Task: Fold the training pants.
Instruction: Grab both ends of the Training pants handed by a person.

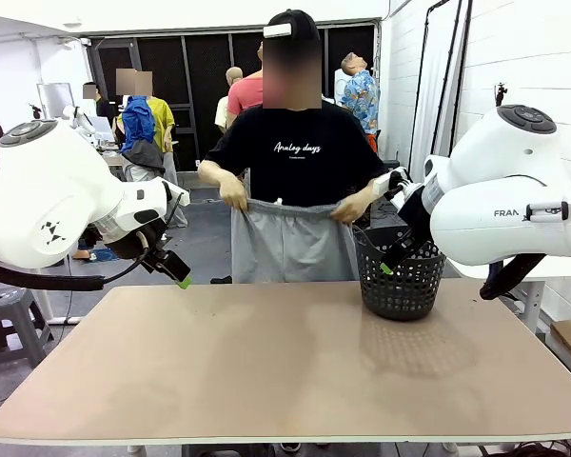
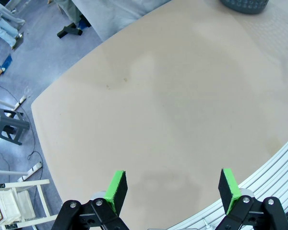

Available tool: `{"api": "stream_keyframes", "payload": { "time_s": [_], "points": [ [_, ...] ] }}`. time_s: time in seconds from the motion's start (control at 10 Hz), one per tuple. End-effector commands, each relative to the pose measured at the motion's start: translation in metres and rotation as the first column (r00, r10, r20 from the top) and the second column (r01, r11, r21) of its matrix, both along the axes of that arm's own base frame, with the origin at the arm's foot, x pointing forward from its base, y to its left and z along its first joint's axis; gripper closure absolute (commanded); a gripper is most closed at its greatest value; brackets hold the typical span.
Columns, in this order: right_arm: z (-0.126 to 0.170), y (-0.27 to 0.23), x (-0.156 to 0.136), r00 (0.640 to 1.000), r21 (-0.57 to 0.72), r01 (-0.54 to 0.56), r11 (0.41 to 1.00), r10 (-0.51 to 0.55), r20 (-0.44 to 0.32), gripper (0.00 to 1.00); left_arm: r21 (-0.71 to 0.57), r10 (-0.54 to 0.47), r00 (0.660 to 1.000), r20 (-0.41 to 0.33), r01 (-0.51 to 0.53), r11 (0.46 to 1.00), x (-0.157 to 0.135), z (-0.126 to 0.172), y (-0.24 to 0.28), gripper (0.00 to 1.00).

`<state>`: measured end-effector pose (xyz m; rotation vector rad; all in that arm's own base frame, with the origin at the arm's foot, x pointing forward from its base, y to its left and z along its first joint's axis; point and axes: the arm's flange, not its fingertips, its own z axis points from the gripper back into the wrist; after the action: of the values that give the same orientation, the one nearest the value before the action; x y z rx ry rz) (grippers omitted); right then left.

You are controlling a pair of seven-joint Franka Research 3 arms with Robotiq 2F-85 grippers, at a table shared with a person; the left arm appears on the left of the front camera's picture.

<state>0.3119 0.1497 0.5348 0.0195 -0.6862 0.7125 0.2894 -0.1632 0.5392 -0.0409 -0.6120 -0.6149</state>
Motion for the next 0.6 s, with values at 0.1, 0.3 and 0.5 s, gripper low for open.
{"api": "stream_keyframes", "payload": {
  "time_s": [0.1,0.3,0.5],
  "points": [
    [0.0003,0.0,0.001,1.0,0.002,0.005,1.0,-0.005,0.007,0.0,0.002,-0.011,1.0,0.004,0.011,1.0,0.0012,-0.0018,0.0003,0.0],
    [0.0003,0.0,0.001,1.0,0.002,0.005,1.0,-0.005,0.007,0.0,0.002,-0.011,1.0,0.004,0.011,1.0,0.0012,-0.0018,0.0003,0.0],
    [0.0003,0.0,0.001,1.0,0.002,0.005,1.0,-0.005,0.007,0.0,0.002,-0.011,1.0,0.004,0.011,1.0,0.0012,-0.0018,0.0003,0.0]
  ]
}}
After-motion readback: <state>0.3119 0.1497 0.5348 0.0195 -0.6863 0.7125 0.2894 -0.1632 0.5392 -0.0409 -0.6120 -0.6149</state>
